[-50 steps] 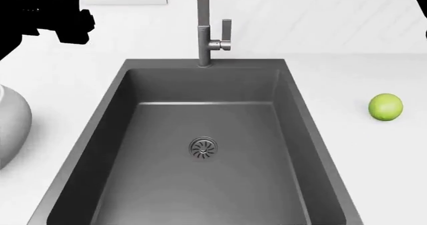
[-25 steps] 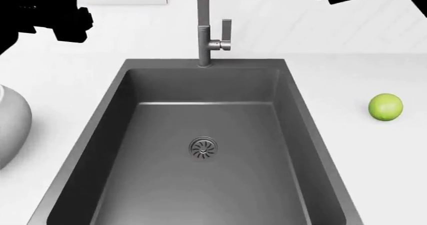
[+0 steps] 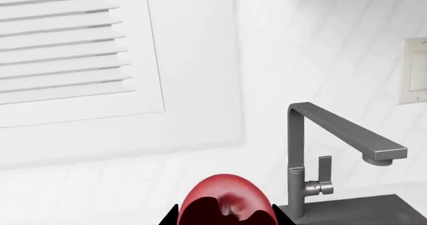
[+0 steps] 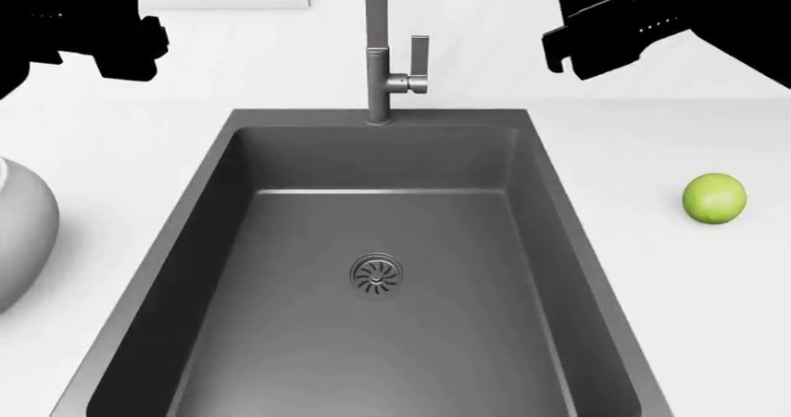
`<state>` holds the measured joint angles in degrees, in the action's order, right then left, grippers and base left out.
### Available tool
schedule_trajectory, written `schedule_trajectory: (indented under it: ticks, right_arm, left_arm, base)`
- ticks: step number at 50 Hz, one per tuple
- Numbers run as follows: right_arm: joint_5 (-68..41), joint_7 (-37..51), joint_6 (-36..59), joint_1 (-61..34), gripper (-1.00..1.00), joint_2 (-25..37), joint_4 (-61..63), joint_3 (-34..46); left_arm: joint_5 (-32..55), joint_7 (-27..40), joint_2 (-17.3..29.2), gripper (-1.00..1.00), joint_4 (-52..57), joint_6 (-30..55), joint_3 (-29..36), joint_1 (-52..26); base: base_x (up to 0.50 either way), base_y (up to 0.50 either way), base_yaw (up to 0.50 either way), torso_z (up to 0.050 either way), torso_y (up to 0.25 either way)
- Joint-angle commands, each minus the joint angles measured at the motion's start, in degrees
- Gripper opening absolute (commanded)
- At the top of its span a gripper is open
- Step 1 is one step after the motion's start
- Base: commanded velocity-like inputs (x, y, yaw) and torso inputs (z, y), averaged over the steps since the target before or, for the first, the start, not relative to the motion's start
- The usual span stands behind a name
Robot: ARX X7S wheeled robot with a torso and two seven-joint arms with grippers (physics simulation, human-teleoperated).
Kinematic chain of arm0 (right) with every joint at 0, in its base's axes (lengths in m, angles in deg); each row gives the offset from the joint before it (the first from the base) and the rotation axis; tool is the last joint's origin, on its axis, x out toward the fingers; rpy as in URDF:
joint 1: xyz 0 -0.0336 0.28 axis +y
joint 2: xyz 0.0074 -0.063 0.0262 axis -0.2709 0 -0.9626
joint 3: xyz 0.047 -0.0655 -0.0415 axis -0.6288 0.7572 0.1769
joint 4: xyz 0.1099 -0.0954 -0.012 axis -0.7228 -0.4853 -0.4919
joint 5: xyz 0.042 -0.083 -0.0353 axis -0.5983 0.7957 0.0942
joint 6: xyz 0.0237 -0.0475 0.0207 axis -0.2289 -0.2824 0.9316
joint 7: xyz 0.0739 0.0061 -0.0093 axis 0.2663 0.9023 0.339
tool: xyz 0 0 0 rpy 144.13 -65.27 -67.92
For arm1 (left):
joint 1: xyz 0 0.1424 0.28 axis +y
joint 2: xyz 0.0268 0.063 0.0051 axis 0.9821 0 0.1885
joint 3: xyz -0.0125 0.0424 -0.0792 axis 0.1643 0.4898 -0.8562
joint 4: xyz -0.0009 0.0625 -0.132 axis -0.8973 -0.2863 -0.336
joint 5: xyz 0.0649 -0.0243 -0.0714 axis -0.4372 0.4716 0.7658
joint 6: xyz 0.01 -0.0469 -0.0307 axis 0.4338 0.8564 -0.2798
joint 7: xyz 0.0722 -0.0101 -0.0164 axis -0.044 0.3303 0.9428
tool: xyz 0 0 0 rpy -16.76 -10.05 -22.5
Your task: There is a mixed pile of frozen fruits and vegetables on the counter. Locate all the frozen vegetables and place the items in a bowl on the counter. Take all the frozen fruits and defrost them in a running sink.
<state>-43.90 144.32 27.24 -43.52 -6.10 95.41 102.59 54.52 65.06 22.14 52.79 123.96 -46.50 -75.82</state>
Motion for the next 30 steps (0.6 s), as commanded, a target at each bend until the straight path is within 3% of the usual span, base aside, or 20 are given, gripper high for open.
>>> schedule_trajectory:
  ticks: [1, 30]
  right_arm:
    - [-0.2, -1.7, 2.3, 0.5, -1.00, -2.1, -1.0, 1.5]
    - [1.8, -8.8, 5.7, 5.0, -1.00, -5.5, 2.6, 3.4]
  left_arm:
    - [-0.6, -0.5, 0.3, -1.00, -0.1, -0.5, 0.2, 0.4]
    - [-0.7, -0.5, 0.7, -1.00, 0.2, -0.8, 0.9, 0.3]
  base:
    - [0.00, 0.00, 0.00, 0.000, 0.000]
    - [0.00, 0.00, 0.00, 0.000, 0.000]
